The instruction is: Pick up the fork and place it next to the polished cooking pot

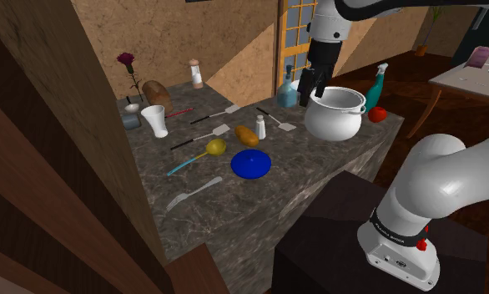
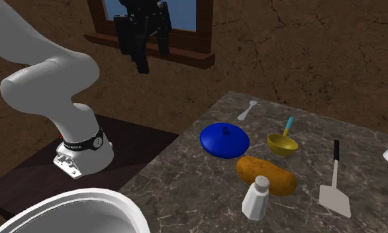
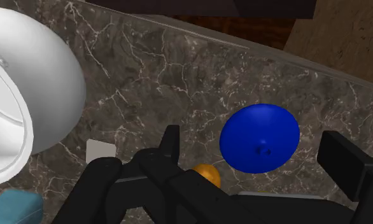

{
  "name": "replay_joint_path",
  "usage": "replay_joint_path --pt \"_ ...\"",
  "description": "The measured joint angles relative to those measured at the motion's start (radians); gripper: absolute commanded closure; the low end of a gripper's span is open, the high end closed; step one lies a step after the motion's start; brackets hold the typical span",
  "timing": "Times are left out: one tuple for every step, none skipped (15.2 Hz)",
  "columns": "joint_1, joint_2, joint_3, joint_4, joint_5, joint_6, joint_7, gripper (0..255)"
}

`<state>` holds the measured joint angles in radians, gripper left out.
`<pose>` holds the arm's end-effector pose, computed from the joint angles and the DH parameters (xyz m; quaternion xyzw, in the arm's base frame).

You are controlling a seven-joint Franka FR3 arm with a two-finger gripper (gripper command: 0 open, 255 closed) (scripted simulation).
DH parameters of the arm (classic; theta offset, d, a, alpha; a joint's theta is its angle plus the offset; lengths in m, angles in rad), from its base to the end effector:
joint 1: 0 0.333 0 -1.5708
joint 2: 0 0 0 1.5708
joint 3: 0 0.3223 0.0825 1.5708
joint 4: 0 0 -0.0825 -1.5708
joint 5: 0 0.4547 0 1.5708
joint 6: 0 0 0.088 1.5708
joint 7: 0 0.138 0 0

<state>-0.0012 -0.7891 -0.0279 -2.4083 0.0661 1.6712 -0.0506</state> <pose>0.3827 -0.0037 0.5461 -0.9987 -0.0121 -0.0274 0.0419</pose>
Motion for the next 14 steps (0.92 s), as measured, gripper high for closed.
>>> replay_joint_path --pt "0.000 0.000 0.000 0.000 0.000 0.000 0.000 0" --pt "0.006 0.020 -0.001 0.005 0.001 0.012 -0.011 0" --pt "0.017 0.052 0.000 0.017 0.003 0.026 -0.027 0" --pt "0.028 0.086 0.000 0.024 0.004 0.046 -0.048 0" --pt "0.039 0.119 -0.003 0.036 0.005 0.058 -0.072 0" --pt "0.052 0.162 -0.003 0.051 0.006 0.080 -0.096 0" --pt "0.064 0.204 -0.003 0.076 0.009 0.089 -0.119 0" --pt "0.078 0.243 0.000 0.089 0.012 0.107 -0.140 0" --pt "0.088 0.279 -0.001 0.102 0.013 0.122 -0.166 0" --pt "0.102 0.322 0.005 0.125 0.018 0.136 -0.184 0" --pt "0.114 0.361 0.008 0.139 0.020 0.152 -0.207 0" --pt "0.124 0.400 0.010 0.160 0.022 0.162 -0.231 0" --pt "0.137 0.440 0.017 0.188 0.025 0.167 -0.248 0" --pt "0.147 0.477 0.021 0.205 0.028 0.179 -0.270 0"
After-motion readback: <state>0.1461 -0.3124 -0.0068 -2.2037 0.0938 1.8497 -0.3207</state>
